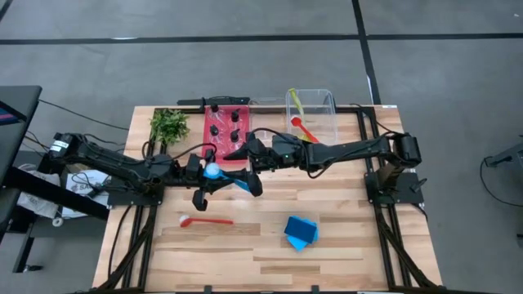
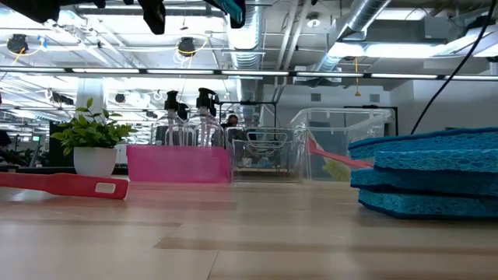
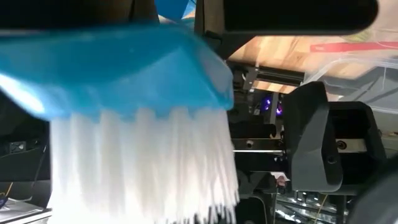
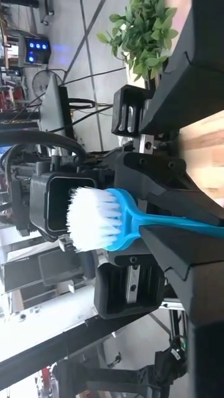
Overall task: Pick & Place Kitchen Sink Supplies
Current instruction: Put the blue scrubbing brush into the white bin
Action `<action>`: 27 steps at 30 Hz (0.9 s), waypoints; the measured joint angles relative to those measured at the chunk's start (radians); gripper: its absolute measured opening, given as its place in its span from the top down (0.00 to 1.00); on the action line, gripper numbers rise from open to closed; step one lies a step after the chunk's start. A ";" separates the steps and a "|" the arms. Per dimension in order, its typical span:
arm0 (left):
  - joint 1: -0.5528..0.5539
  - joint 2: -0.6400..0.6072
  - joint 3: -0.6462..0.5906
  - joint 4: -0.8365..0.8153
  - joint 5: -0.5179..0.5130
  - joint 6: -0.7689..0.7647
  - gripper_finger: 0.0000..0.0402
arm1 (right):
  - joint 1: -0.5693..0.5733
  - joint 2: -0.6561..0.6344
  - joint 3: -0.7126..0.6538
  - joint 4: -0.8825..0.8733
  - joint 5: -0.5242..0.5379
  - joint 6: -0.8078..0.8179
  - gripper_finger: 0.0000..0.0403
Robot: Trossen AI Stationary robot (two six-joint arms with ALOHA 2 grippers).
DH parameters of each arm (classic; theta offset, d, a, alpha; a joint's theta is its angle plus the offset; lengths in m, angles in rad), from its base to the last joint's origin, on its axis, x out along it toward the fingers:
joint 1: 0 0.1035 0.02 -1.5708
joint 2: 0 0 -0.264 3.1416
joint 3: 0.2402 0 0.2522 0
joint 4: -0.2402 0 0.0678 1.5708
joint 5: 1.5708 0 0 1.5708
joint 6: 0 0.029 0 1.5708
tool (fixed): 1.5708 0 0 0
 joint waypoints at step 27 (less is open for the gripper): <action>0.001 -0.002 0.000 0.005 0.005 0.001 0.84 | 0.014 -0.264 0.000 -0.607 -0.089 -0.008 0.39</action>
